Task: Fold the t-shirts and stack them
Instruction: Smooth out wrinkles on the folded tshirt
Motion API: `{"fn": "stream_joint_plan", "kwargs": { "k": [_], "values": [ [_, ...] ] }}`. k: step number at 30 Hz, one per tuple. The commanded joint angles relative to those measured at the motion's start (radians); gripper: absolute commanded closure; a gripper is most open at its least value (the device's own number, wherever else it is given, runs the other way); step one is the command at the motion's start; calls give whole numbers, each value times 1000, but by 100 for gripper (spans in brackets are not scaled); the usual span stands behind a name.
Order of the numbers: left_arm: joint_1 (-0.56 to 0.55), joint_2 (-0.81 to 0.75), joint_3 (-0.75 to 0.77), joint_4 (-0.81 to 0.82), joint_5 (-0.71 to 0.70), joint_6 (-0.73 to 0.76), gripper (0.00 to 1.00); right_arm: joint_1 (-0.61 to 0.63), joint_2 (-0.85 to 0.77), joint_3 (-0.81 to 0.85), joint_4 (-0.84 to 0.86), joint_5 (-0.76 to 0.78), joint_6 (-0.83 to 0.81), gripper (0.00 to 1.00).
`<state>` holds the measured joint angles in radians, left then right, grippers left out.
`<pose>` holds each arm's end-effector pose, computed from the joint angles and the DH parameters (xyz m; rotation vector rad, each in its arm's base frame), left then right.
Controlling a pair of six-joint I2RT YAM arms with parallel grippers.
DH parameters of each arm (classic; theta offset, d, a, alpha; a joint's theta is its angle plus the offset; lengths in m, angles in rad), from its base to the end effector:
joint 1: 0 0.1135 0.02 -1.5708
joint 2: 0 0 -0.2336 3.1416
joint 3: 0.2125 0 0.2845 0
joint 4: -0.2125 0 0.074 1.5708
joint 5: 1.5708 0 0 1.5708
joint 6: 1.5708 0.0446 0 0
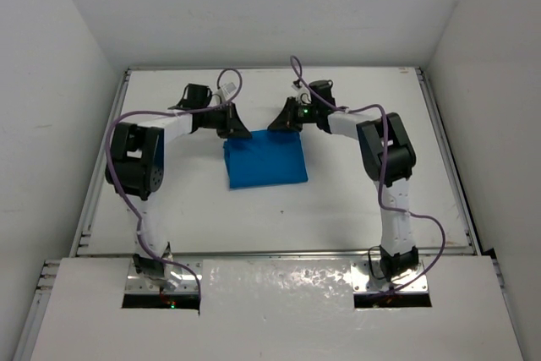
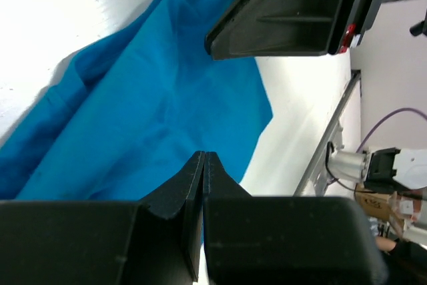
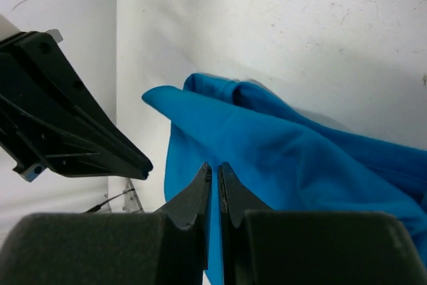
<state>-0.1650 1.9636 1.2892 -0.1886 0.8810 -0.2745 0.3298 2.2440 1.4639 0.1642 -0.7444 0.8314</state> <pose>0.4192 -0.1047 0.1247 0.2799 2.3671 -1.2694 0.4564 0.1882 0.0815 0.1227 2.3810 1.4261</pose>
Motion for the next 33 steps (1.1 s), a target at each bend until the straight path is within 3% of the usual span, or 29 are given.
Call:
{"fn": "stream_joint_plan", "kwargs": {
  "k": [1, 12, 17, 25, 29, 32, 33],
  "values": [
    [-2, 70, 31, 11, 16, 60, 100, -2, 49, 50, 60, -41, 26, 94],
    [41, 294, 185, 250, -46, -31, 100, -54, 161, 72, 67, -38, 31, 95],
    [61, 291, 213, 288, -28, -46, 100, -110, 140, -40, 251, -38, 121, 95],
    [105, 290, 225, 294, -66, -101, 100, -127, 117, -27, 363, -87, 190, 92],
    [105, 203, 286, 227, -158, -101, 100, -129, 27, -7, 324, -82, 151, 77],
    [104, 137, 344, 69, -246, -92, 100, -130, -87, -2, 146, -6, 36, 61],
    [98, 123, 372, -8, -257, -85, 97, -130, -119, -8, 15, 28, -38, 53]
  ]
}}
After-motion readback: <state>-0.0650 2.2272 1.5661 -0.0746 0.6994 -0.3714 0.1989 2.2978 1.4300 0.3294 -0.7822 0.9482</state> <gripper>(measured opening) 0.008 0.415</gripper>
